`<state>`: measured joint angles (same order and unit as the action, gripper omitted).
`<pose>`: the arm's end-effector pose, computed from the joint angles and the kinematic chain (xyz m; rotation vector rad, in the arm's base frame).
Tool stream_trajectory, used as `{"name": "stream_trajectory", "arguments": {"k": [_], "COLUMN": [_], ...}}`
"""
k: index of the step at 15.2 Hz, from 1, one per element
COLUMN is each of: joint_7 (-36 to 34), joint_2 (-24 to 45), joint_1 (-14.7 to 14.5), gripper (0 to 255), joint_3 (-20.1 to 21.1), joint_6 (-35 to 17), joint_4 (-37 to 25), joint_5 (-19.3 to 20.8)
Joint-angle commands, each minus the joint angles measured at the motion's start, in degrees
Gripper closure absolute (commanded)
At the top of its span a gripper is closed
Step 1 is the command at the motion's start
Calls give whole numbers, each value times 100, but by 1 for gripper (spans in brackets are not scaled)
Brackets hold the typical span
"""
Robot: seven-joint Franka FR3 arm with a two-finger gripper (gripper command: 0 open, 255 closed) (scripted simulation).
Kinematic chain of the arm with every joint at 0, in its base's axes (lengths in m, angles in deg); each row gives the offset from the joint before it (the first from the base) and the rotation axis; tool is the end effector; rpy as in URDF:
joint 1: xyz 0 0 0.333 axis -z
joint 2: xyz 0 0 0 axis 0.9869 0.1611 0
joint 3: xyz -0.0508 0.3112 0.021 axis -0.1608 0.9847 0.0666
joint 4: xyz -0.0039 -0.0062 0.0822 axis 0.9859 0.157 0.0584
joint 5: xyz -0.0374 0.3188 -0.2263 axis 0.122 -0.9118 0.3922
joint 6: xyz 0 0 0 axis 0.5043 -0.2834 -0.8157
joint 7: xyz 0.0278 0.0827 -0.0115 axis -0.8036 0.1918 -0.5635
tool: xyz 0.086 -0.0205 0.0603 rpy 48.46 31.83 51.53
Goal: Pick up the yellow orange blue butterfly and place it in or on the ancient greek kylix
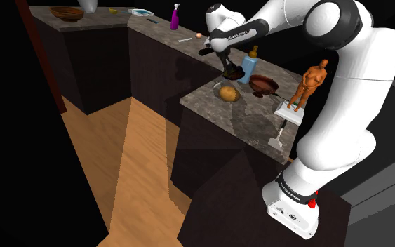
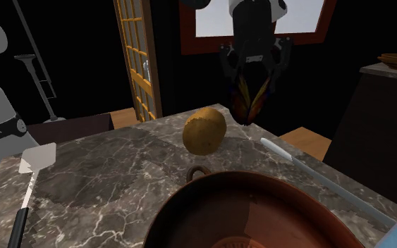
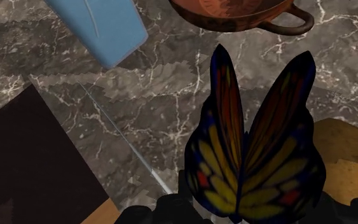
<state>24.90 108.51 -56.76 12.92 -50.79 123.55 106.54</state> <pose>0.6180 -0.2156 0.3771 2.3410 1.2991 -0.5868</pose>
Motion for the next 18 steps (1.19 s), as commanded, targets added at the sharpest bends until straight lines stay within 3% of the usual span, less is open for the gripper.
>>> {"name": "stream_trajectory", "arguments": {"k": [1,8,18], "joint_7": [78,310,972], "joint_2": [-70,-226,-927], "joint_1": [5,-2,879], "gripper": [255,255,255], "joint_3": [10,39,-424], "joint_6": [94,411,-826], "joint_4": [-46,-277,1019], "joint_5": [-38,-144,-19]}}
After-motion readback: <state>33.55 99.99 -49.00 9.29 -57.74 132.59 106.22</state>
